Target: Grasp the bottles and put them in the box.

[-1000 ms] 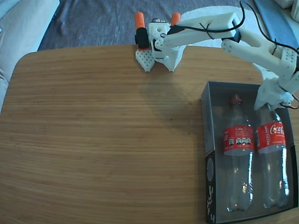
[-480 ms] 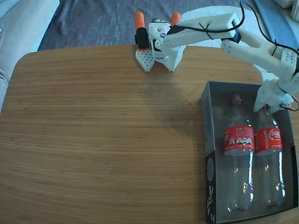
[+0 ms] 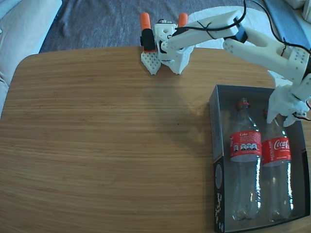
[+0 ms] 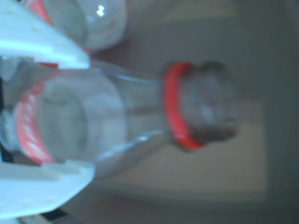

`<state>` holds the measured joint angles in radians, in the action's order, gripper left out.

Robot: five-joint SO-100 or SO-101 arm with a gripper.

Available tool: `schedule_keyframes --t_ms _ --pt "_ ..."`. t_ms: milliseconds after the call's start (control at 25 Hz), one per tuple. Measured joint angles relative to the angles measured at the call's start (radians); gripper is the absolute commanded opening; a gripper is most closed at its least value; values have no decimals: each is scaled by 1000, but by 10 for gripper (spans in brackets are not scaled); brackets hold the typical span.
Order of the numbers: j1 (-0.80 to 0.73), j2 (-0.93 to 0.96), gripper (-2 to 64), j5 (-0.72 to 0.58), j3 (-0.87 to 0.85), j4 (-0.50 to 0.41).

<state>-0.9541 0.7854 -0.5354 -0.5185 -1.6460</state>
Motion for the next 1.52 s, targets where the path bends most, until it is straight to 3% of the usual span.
schedule_keyframes --t_ms 360,920,1160,1520 --pt "40 183 220 55 -193 0" --pt "348 462 216 255 -408 0" --pt "528 561 44 311 -413 0" --pt "727 698 31 307 -469 0"
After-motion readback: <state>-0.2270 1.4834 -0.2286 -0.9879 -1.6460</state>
